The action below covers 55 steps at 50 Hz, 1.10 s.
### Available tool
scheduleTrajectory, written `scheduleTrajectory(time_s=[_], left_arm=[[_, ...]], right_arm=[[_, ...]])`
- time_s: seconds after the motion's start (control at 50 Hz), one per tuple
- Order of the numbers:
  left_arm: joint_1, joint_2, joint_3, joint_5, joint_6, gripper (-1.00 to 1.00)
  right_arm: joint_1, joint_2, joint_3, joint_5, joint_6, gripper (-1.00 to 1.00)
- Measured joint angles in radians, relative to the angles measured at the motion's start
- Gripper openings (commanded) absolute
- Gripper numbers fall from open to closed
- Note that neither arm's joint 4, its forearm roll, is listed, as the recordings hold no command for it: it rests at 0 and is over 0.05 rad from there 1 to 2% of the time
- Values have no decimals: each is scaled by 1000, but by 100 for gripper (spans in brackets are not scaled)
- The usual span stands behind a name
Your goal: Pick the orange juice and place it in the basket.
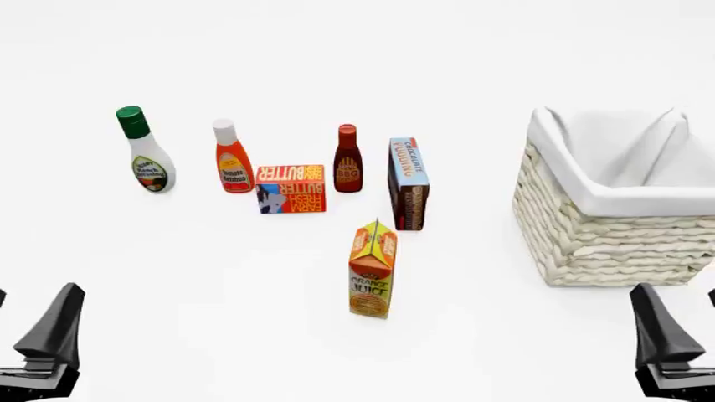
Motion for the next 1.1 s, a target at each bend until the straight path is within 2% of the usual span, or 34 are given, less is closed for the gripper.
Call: scheduleTrajectory(time_s=[0.64,0.8,1.1], left_arm=[[-18,-2,-13,15,0,100],[-19,-3,-12,15,0,100],[-20,-3,-10,13,0,100]], right_arm=[[-1,-6,-8,12,-11,100],[29,-5,-42,34,-3,100],[123,71,-175,75,83,100]])
